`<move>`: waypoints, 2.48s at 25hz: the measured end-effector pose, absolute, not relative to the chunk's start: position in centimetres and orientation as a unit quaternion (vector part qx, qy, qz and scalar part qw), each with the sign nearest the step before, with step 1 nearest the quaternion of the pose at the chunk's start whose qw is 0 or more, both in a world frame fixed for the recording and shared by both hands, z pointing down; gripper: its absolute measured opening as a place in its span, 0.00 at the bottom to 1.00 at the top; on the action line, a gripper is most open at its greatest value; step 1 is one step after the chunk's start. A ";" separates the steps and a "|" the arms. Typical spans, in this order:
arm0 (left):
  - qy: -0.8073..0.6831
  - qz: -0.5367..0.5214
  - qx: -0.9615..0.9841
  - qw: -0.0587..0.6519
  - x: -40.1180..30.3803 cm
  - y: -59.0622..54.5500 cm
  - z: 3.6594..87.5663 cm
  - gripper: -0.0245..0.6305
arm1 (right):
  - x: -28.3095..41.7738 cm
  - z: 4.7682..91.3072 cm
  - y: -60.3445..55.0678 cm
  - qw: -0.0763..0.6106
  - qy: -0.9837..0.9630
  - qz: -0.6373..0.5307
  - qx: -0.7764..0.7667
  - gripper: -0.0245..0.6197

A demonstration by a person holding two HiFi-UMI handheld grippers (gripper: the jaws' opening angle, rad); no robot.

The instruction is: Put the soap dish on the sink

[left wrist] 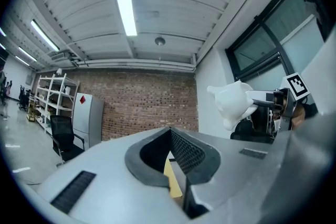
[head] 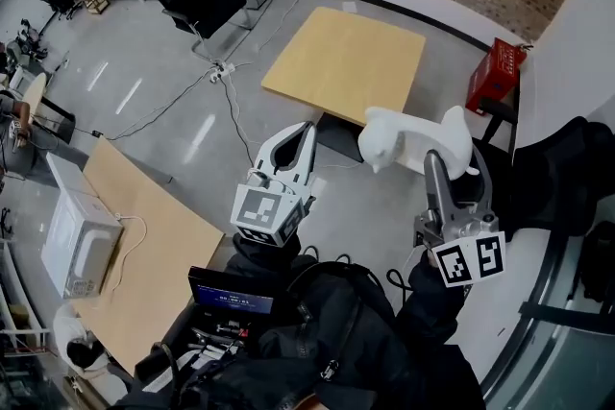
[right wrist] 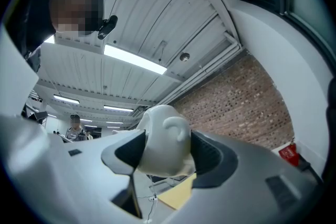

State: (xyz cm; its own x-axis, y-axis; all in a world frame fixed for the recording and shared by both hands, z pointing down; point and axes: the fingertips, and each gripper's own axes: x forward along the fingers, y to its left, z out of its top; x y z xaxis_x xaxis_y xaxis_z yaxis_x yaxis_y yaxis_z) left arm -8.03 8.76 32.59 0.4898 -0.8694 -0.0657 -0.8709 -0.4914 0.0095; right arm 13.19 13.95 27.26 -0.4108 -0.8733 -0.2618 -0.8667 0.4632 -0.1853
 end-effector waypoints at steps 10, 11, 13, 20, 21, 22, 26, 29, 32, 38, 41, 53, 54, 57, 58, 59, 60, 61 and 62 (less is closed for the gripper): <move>0.508 0.017 -0.861 0.005 -8.1 7.5 33.8 0.04 | 12.9 28.2 12.1 0.170 0.843 -0.024 -0.510 0.47; 0.506 0.018 -0.862 0.005 -8.0 7.0 33.8 0.04 | 12.8 28.2 11.7 0.171 0.842 -0.024 -0.510 0.47; 0.503 0.023 -0.864 0.005 -8.0 5.9 33.7 0.04 | 12.7 28.2 10.7 0.175 0.840 -0.026 -0.512 0.47; 0.481 0.037 -0.876 0.007 -7.8 1.2 33.0 0.04 | 12.5 27.4 6.9 0.173 0.829 -0.015 -0.532 0.47; 0.480 0.038 -0.876 0.007 -7.9 0.4 32.9 0.04 | 12.3 27.3 6.2 0.171 0.828 -0.014 -0.533 0.47; 0.478 0.039 -0.877 0.007 -8.1 -0.3 32.9 0.04 | 12.1 27.4 5.7 0.170 0.828 -0.013 -0.535 0.47; 0.470 0.041 -0.882 0.003 -8.2 -2.5 33.3 0.04 | 11.5 27.6 3.7 0.169 0.825 -0.012 -0.539 0.47; 0.464 0.041 -0.885 -0.006 -9.0 -4.7 33.6 0.04 | 10.7 27.7 1.7 0.169 0.823 -0.013 -0.542 0.47; 0.462 0.040 -0.886 -0.012 -10.0 -6.9 34.0 0.04 | 9.6 27.9 -0.4 0.164 0.821 -0.017 -0.546 0.47; 0.455 0.036 -0.890 -0.025 -10.7 -10.0 35.0 0.04 | 8.3 28.5 -3.1 0.153 0.820 -0.022 -0.551 0.47; 0.453 0.034 -0.891 -0.029 -10.7 -11.1 35.3 0.04 | 8.1 28.7 -3.9 0.149 0.819 -0.026 -0.553 0.47; 0.442 0.014 -0.896 -0.041 -6.8 -15.2 36.8 0.04 | 11.4 30.4 -7.9 0.140 0.814 -0.049 -0.562 0.47; 0.444 0.014 -0.895 -0.039 -6.8 -15.6 36.7 0.04 | 11.5 30.3 -8.4 0.141 0.816 -0.048 -0.559 0.47; 0.452 0.014 -0.891 -0.033 -6.6 -17.1 36.2 0.04 | 11.5 30.5 -10.5 0.140 0.823 -0.049 -0.548 0.47; 0.455 0.014 -0.890 -0.032 -6.5 -17.6 36.2 0.04 | 11.6 30.8 -11.4 0.139 0.825 -0.052 -0.545 0.47; 0.457 0.012 -0.889 -0.031 -6.3 -18.2 36.2 0.04 | 11.8 31.2 -12.2 0.138 0.826 -0.057 -0.543 0.47; 0.458 0.011 -0.888 -0.031 -5.9 -18.8 36.4 0.04 | 12.2 31.6 -13.0 0.137 0.827 -0.062 -0.542 0.47; 0.460 0.009 -0.887 -0.031 -5.4 -19.4 36.6 0.04 | 12.8 32.1 -13.8 0.137 0.827 -0.066 -0.541 0.47; 0.462 0.008 -0.886 -0.031 -4.8 -20.1 36.8 0.04 | 13.4 32.5 -14.6 0.136 0.828 -0.069 -0.539 0.47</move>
State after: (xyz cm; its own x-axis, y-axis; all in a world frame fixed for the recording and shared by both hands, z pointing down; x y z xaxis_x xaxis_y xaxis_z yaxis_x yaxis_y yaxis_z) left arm -4.76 -20.05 36.75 0.5722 -0.8200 0.0152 -0.8190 -0.5704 0.0623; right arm 13.45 -14.57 32.49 -0.3809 -0.9121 -0.1516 -0.8746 0.4086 -0.2610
